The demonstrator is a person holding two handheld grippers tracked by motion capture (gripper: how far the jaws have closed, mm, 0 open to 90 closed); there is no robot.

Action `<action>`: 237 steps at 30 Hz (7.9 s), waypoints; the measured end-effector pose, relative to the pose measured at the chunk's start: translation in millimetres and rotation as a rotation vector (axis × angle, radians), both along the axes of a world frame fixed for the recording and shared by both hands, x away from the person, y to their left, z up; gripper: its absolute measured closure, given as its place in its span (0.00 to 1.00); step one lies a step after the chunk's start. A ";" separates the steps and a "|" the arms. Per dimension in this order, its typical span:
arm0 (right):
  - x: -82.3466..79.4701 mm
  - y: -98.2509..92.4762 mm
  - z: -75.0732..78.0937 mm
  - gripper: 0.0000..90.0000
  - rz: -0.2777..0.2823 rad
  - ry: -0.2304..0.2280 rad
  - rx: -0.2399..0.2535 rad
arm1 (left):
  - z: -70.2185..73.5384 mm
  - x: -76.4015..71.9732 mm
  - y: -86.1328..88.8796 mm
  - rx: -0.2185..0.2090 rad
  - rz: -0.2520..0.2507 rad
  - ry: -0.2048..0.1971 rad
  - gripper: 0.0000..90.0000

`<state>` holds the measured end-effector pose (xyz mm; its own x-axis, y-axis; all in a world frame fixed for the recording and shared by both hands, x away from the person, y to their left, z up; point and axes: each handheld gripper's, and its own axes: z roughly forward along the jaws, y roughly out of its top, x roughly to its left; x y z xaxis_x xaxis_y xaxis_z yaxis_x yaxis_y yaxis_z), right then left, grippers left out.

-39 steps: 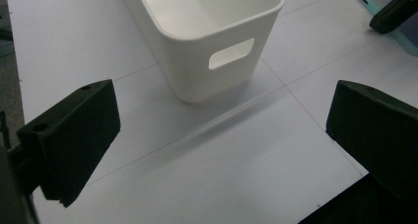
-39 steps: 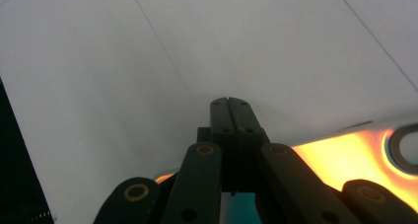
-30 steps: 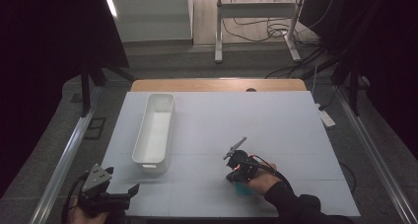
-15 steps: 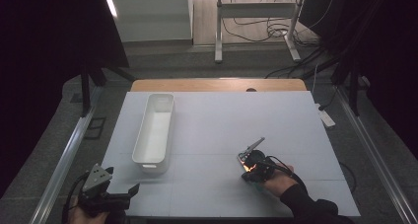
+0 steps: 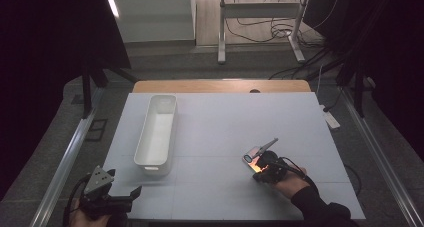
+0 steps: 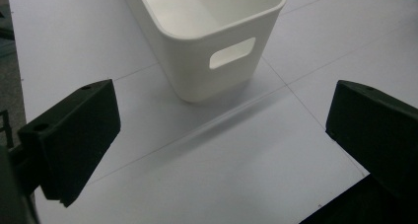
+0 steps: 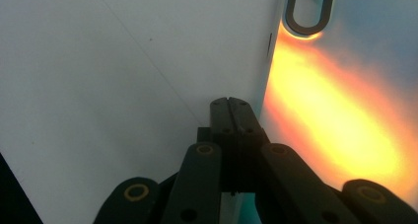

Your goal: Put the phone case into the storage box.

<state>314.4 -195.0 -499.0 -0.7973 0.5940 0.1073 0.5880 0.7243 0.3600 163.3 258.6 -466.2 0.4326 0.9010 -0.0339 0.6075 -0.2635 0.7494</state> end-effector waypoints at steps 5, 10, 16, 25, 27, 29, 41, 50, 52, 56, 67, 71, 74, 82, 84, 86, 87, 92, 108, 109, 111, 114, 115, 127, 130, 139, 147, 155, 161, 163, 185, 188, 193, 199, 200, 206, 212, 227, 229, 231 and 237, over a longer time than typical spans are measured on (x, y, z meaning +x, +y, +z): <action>-1.0 0.1 6.5 0.97 0.002 -0.014 0.023 | 0.0 0.0 0.0 0.000 0.000 0.000 0.01; 0.7 -1.3 15.0 0.84 -0.012 -0.050 0.031 | 0.0 0.1 -0.1 0.002 0.000 0.000 0.01; 1.8 0.4 18.7 0.68 -0.023 -0.079 0.020 | -0.1 0.2 -0.2 0.003 0.000 0.000 0.01; 4.6 -3.0 23.4 0.36 -0.057 -0.127 0.000 | 0.0 0.1 -0.2 0.003 -0.001 0.000 0.01; 5.6 -4.4 23.5 0.32 -0.065 -0.125 -0.003 | 0.0 0.1 -0.3 0.001 -0.001 0.000 0.01; 7.8 -8.5 24.0 0.28 -0.079 -0.135 -0.006 | 0.0 0.1 -0.2 0.003 -0.001 0.000 0.01; 19.1 -27.5 27.2 0.00 -0.142 -0.130 0.004 | -0.1 0.5 -0.3 0.004 0.000 0.000 0.01; 20.6 -29.0 22.3 0.00 -0.147 -0.117 -0.001 | -0.1 0.4 -0.2 0.004 0.000 0.001 0.01; 20.6 -28.9 19.7 0.00 -0.148 -0.109 -0.002 | -0.1 0.4 -0.2 0.003 0.000 0.000 0.01; 20.4 -28.6 12.7 0.00 -0.148 -0.106 -0.012 | -0.1 0.4 -0.2 0.003 -0.001 0.000 0.01; 17.8 -28.4 -7.4 0.00 -0.147 -0.111 -0.074 | -0.1 0.2 -0.2 0.001 -0.003 0.001 0.01; 16.6 -27.7 -13.4 0.00 -0.139 -0.117 -0.097 | 0.0 0.1 -0.3 0.004 -0.003 0.000 0.01; 16.3 -28.1 -13.8 0.00 -0.140 -0.115 -0.095 | -0.1 0.2 -0.2 0.003 -0.001 0.000 0.01; 15.4 -27.8 -12.6 0.03 -0.144 -0.111 -0.097 | -0.2 0.2 -0.9 0.007 -0.003 -0.001 0.01; 13.6 -27.1 -9.8 0.12 -0.136 -0.108 -0.091 | -0.2 0.2 -1.0 0.008 -0.003 -0.001 0.01; 12.3 -27.1 -7.3 0.18 -0.131 -0.108 -0.087 | -0.1 0.1 -1.2 0.010 -0.005 -0.001 0.01; 12.3 -26.9 -7.3 0.18 -0.134 -0.107 -0.088 | -0.1 0.1 -1.5 0.012 -0.005 -0.002 0.01; 12.4 -25.9 -6.7 0.18 -0.138 -0.104 -0.094 | -0.1 0.4 -2.1 0.018 -0.011 0.001 0.01; 10.0 -29.4 5.5 0.18 -0.139 -0.143 -0.004 | 0.6 4.8 0.5 -0.028 -0.051 0.023 0.01; 9.8 -30.0 7.2 0.18 -0.139 -0.145 0.006 | 1.2 5.5 0.4 -0.039 -0.057 0.014 0.01; 8.9 -31.3 11.0 0.18 -0.136 -0.156 0.029 | 2.3 7.3 -1.1 -0.050 -0.069 0.003 0.00; 8.0 -32.7 15.3 0.18 -0.136 -0.165 0.052 | 3.4 9.0 -3.6 -0.051 -0.081 -0.010 0.00; 7.7 -33.6 17.1 0.18 -0.134 -0.173 0.061 | 3.7 9.7 -4.5 -0.052 -0.086 -0.013 0.00; 5.3 -36.2 29.7 0.18 -0.139 -0.212 0.116 | 6.2 14.0 -11.0 -0.038 -0.113 -0.029 0.00; 4.3 -35.9 32.8 0.18 -0.139 -0.226 0.133 | 6.7 15.2 -13.7 -0.038 -0.125 -0.028 0.00; 3.6 -36.2 41.4 0.18 -0.132 -0.255 0.181 | 8.6 20.8 -22.3 -0.026 -0.154 -0.035 0.00; 2.6 -35.5 49.3 0.18 -0.121 -0.279 0.242 | 10.4 27.3 -29.1 -0.037 -0.187 -0.046 0.00; 1.9 -34.4 56.8 0.18 -0.103 -0.301 0.295 | 12.4 35.3 -36.6 -0.067 -0.228 -0.060 0.00; 2.2 -33.6 63.3 0.18 -0.095 -0.308 0.327 | 16.4 43.1 -43.1 -0.112 -0.258 -0.066 0.00; 2.5 -32.7 65.3 0.18 -0.091 -0.312 0.339 | 17.7 46.0 -45.7 -0.123 -0.266 -0.066 0.00; 1.9 -18.8 77.7 0.18 -0.021 -0.303 0.424 | 34.0 70.2 -75.8 -0.221 -0.407 -0.097 0.00; 2.0 -16.6 78.7 0.18 -0.010 -0.303 0.433 | 36.6 74.4 -81.7 -0.236 -0.436 -0.099 0.00; 1.8 -12.6 80.5 0.18 0.005 -0.302 0.441 | 39.3 80.5 -90.3 -0.248 -0.477 -0.096 0.00; 2.2 -5.3 82.7 0.18 0.031 -0.303 0.458 | 40.9 88.2 -102.3 -0.256 -0.518 -0.094 0.00; 2.2 -4.3 82.9 0.18 0.033 -0.302 0.459 | 41.1 89.3 -103.8 -0.259 -0.524 -0.094 0.00; 2.2 1.7 84.4 0.18 0.051 -0.301 0.467 | 41.9 95.3 -112.5 -0.278 -0.555 -0.089 0.00; 2.1 5.7 85.8 0.18 0.068 -0.298 0.485 | 43.0 99.9 -119.5 -0.302 -0.586 -0.086 0.00; 3.4 13.8 88.4 0.18 0.118 -0.292 0.540 | 46.3 113.9 -132.9 -0.365 -0.662 -0.081 0.00; 3.3 15.3 88.8 0.18 0.123 -0.289 0.548 | 46.7 115.1 -134.7 -0.368 -0.671 -0.081 0.00; 3.4 15.9 89.0 0.18 0.128 -0.286 0.553 | 47.2 116.5 -136.9 -0.371 -0.683 -0.078 0.00; 3.1 19.2 89.6 0.18 0.150 -0.282 0.565 | 48.8 120.7 -142.1 -0.390 -0.714 -0.072 0.00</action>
